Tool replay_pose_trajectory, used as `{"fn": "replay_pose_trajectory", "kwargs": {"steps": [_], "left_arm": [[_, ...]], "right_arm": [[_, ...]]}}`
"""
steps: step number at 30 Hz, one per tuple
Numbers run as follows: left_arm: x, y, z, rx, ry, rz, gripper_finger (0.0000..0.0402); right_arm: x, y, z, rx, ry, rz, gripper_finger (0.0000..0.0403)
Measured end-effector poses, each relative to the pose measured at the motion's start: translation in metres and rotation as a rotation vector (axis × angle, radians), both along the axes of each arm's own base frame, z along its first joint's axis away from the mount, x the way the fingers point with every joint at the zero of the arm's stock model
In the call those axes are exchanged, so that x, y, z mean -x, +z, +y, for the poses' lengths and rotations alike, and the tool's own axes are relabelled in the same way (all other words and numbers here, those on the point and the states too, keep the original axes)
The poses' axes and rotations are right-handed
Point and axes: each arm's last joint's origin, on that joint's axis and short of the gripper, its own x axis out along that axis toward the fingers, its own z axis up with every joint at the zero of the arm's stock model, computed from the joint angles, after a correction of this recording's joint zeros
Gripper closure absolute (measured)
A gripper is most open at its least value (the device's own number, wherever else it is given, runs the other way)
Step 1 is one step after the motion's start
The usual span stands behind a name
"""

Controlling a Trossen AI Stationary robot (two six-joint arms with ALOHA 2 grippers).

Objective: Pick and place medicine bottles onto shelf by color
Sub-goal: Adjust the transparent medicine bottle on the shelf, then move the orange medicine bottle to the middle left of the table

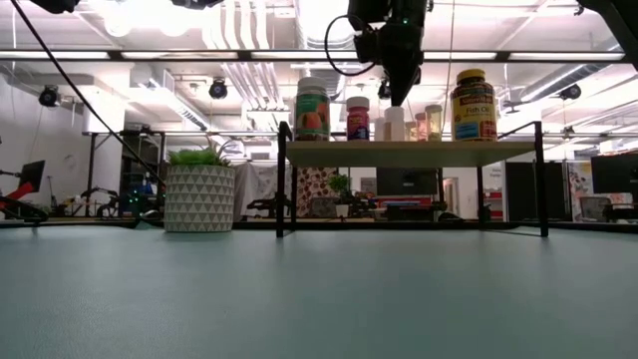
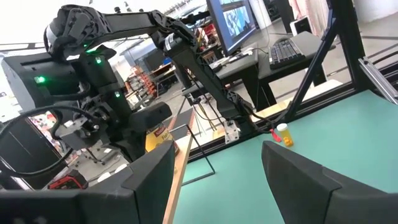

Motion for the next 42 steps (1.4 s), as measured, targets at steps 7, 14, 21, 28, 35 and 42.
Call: {"fn": "replay_pose_trajectory", "kwargs": {"steps": [7,14,21,28,35,42], "left_arm": [[0.000,0.000,0.000,0.000,0.000,0.001,0.0178],[0.000,0.000,0.000,0.000,-0.001,0.001,0.0178],[0.000,0.000,0.000,0.000,-0.001,0.001,0.0178],[0.000,0.000,0.000,0.000,-0.001,0.001,0.0178],[0.000,0.000,0.000,0.001,-0.001,0.001,0.0178],[0.000,-0.001,0.000,0.002,-0.001,0.004,0.0178]], "right_arm": [[-0.004,-0.002,0.002,0.003,0.009,-0.026,0.0390],[-0.005,-0.002,0.002,0.005,0.013,-0.031,0.0390],[-0.005,0.002,0.002,0.014,0.023,-0.039,0.0390],[-0.005,0.007,0.002,0.030,0.027,-0.056,0.0390],[-0.005,0.007,0.002,0.038,0.027,-0.053,0.0390],[-0.001,0.014,0.005,0.103,0.027,-0.054,0.0390]]}}
